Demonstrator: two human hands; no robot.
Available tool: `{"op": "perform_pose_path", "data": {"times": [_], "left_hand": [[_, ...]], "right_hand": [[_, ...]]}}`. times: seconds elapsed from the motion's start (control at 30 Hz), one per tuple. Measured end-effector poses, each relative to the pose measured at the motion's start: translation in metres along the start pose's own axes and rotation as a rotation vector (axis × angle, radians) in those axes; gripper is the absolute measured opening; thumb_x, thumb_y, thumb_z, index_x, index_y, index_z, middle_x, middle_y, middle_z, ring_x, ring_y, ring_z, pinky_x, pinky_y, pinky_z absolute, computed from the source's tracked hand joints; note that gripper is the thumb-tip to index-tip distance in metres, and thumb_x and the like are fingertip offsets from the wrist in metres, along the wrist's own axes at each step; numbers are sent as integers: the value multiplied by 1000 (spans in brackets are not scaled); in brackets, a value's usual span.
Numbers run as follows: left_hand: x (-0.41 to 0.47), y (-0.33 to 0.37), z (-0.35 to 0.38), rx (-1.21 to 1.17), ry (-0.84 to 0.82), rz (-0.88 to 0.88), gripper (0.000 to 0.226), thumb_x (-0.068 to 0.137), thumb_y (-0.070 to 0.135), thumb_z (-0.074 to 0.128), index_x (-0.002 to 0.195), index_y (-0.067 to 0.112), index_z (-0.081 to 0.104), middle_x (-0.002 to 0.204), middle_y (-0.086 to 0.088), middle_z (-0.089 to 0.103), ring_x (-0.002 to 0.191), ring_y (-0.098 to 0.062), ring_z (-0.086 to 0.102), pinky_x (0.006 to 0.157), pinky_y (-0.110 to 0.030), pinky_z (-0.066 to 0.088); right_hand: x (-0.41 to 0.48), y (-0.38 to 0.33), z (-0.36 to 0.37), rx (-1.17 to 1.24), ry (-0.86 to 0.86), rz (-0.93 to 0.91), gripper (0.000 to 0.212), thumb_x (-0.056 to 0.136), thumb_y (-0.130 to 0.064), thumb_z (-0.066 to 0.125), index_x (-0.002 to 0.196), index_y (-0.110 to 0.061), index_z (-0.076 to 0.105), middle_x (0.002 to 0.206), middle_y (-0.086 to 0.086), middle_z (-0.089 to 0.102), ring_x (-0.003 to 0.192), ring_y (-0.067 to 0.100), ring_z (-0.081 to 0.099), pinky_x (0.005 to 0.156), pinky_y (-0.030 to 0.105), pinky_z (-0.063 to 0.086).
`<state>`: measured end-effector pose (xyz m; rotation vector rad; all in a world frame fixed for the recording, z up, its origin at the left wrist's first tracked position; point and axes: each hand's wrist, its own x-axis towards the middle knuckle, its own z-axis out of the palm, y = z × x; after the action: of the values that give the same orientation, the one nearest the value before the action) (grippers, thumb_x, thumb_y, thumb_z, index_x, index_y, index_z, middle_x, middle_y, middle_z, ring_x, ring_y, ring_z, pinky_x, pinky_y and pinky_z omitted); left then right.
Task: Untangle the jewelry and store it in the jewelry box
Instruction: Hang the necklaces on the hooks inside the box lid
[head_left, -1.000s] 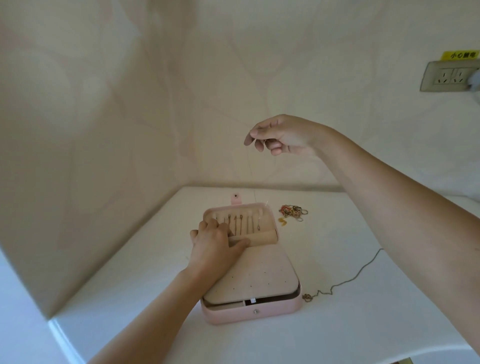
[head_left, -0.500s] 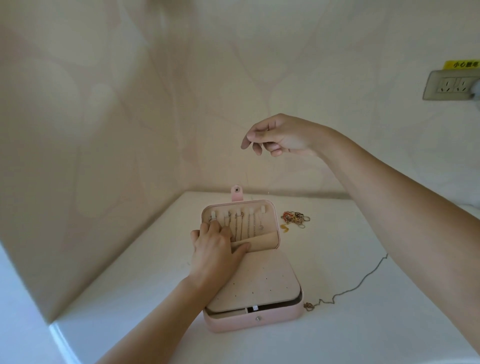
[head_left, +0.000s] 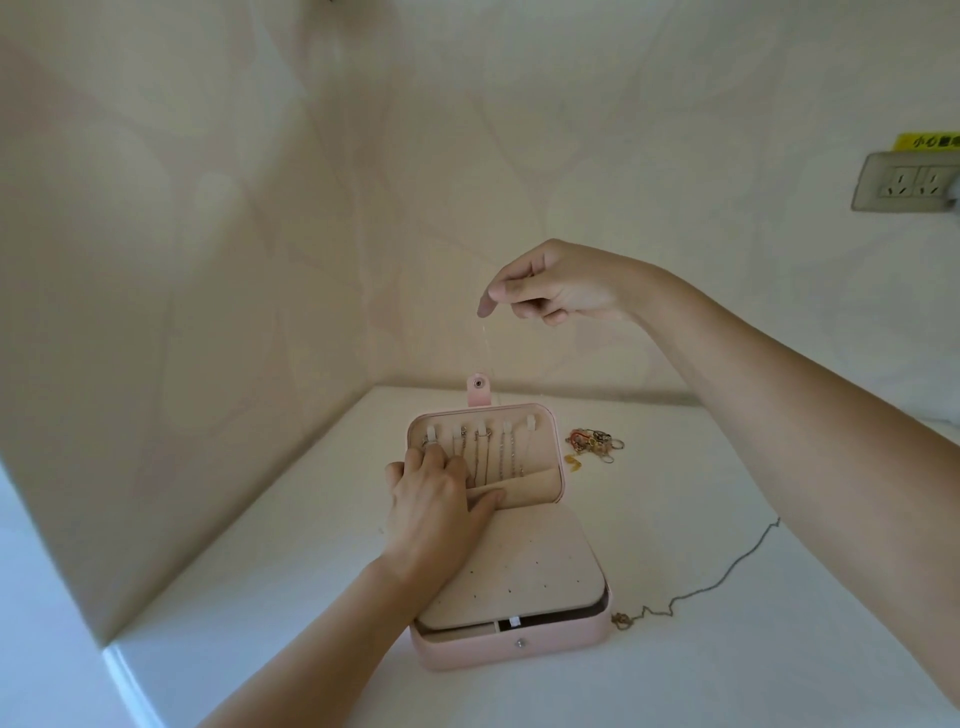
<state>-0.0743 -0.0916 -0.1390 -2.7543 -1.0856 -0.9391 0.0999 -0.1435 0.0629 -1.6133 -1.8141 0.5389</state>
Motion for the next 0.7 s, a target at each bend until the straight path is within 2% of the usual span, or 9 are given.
{"op": "perform_pose_path", "data": {"times": [0.13, 0.27, 0.43, 0.53, 0.7], "left_hand": [[0, -1, 2, -29, 37, 12, 42, 84, 56, 54, 86, 15, 62, 95, -2, 54, 97, -25, 44, 75, -31, 19], [0, -2, 3, -41, 71, 28, 40, 81, 54, 59, 78, 15, 61, 87, -2, 54, 91, -27, 47, 74, -32, 20], [0, -1, 1, -25, 43, 19, 41, 85, 57, 53, 86, 16, 61, 95, -1, 52, 98, -24, 44, 74, -31, 17], [0, -1, 1, -31, 46, 22, 40, 84, 56, 55, 84, 16, 61, 94, -1, 52, 97, -25, 44, 74, -31, 17], [0, -1, 0, -43, 48, 22, 40, 83, 56, 55, 85, 17, 61, 93, 1, 51, 98, -23, 44, 73, -29, 15]], "right_hand": [[0, 3, 2, -16, 6, 8, 21, 96, -22, 54, 92, -12, 72, 62, -1, 48, 52, 10, 33, 51, 20, 33], [1, 3, 0, -20, 20, -8, 21, 95, -25, 55, 91, -14, 73, 66, 1, 49, 54, 11, 33, 52, 19, 35], [2, 4, 0, -34, 11, -1, 22, 96, -24, 55, 93, -12, 73, 68, 1, 50, 55, 12, 33, 52, 19, 35], [1, 7, 2, -41, 0, 10, 22, 96, -23, 55, 95, -12, 73, 68, 0, 51, 55, 11, 34, 53, 19, 37], [-1, 16, 10, -21, -103, 76, 17, 94, -20, 57, 93, -16, 74, 73, -3, 62, 56, 7, 46, 61, 19, 47]]}}
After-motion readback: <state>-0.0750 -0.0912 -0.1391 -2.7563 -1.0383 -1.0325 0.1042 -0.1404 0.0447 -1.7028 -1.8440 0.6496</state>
